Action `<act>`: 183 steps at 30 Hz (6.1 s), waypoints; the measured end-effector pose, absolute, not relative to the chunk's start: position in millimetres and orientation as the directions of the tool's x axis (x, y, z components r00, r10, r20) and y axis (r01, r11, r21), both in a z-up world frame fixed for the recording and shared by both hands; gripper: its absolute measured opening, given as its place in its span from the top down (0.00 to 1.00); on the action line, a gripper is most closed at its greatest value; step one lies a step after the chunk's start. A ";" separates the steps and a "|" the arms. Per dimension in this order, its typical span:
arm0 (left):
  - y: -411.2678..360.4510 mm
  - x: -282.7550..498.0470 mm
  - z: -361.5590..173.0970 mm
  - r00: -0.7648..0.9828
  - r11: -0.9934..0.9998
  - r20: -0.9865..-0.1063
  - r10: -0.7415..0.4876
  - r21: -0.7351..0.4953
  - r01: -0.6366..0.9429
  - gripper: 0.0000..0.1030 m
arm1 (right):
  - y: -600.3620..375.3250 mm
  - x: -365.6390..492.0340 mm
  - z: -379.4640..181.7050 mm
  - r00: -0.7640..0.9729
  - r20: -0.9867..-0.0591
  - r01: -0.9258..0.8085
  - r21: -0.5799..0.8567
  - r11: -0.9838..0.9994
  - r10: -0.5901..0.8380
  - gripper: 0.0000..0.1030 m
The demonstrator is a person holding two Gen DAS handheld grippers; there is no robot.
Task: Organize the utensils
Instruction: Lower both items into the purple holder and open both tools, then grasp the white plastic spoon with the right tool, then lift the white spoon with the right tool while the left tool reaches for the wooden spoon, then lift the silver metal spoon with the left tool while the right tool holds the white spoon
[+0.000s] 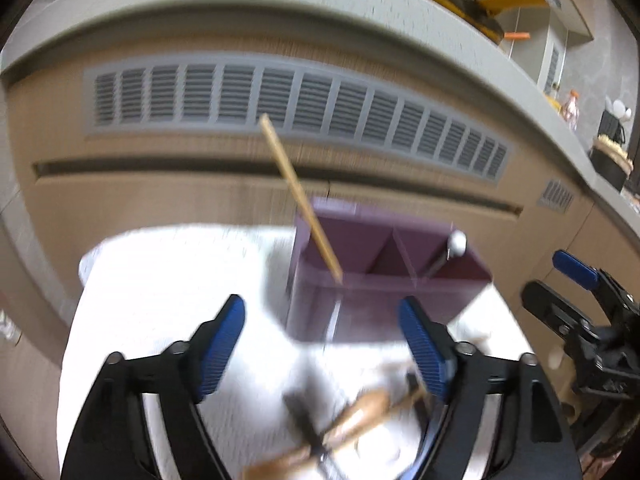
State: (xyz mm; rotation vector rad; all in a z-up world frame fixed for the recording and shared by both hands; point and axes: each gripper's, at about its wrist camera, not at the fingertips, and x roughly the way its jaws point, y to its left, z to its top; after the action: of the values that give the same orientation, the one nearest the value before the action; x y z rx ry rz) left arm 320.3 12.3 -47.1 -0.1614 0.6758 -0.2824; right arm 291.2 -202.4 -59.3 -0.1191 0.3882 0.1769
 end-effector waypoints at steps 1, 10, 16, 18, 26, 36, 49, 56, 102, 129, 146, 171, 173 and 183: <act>13.9 311.3 -52.9 0.735 0.954 -0.610 -0.296 -0.227 0.196 0.11 | -202.7 289.5 -67.0 0.900 -0.410 -0.194 -0.072 0.978 0.148 0.01; 41.7 260.2 -83.2 0.702 0.958 -0.655 -0.281 -0.232 0.167 0.00 | -187.0 279.9 -140.1 0.715 -0.663 -0.286 0.013 0.958 0.223 0.01; 44.0 243.4 -93.5 0.666 0.946 -0.672 -0.323 -0.231 0.225 0.00 | -171.1 255.9 -174.3 0.636 -0.728 -0.308 0.066 0.949 0.257 0.01; 40.1 240.8 -98.0 0.653 0.942 -0.680 -0.334 -0.233 0.240 0.00 | -165.3 257.0 -175.9 0.627 -0.741 -0.307 0.047 0.950 0.239 0.01; 25.0 240.5 -101.6 0.655 0.954 -0.696 -0.296 -0.176 0.244 0.00 | -163.4 273.2 -191.4 0.580 -0.789 -0.243 0.070 0.968 0.203 0.01; 37.8 248.2 -99.5 0.678 0.970 -0.693 -0.244 -0.165 0.181 0.00 | -171.2 285.6 -187.4 0.504 -0.837 -0.149 0.158 0.976 0.212 0.00; 45.0 241.5 -99.6 0.670 0.970 -0.701 -0.243 -0.172 0.172 0.00 | -120.6 305.3 -180.3 0.574 -0.801 -0.310 -0.020 0.950 0.171 0.64; 41.4 245.7 -106.8 0.647 0.962 -0.712 -0.273 -0.195 0.191 0.00 | -153.5 290.5 -177.1 0.573 -0.802 -0.287 -0.005 0.958 0.167 0.90; 35.2 240.4 -86.0 0.629 0.926 -0.682 -0.373 -0.317 0.206 0.86 | -138.9 292.4 -177.8 0.538 -0.817 -0.415 -0.044 0.909 0.206 0.85; -6.1 231.0 -97.6 0.528 0.944 -0.793 -0.304 -0.177 0.279 0.88 | -186.0 239.7 -136.0 0.610 -0.737 -0.369 0.062 0.927 0.292 0.91; -1.4 182.4 45.6 0.780 0.916 -0.483 -0.397 -0.157 0.369 0.89 | -203.2 202.0 -74.2 0.729 -0.595 -0.356 0.094 0.930 0.339 0.91; 0.5 244.7 -77.1 0.403 0.884 -0.843 -0.357 -0.164 0.438 0.49 | -211.8 249.2 -13.3 0.797 -0.494 -0.340 0.109 0.934 0.348 0.91; 1.7 241.7 -95.9 0.365 0.889 -0.863 -0.348 -0.180 0.421 0.49 | -209.0 250.0 -30.2 0.772 -0.534 -0.342 0.107 0.934 0.344 0.91; -10.0 247.1 -125.4 0.405 0.929 -0.882 -0.243 -0.091 0.359 0.68 | -198.8 247.7 -65.0 0.714 -0.599 -0.362 0.125 0.924 0.361 0.91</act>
State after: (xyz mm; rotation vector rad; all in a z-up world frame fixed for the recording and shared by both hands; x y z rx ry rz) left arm 247.1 -10.0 -125.4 0.1198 1.0906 -0.3808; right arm 247.7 -198.8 -65.0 -0.0012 0.6635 0.4007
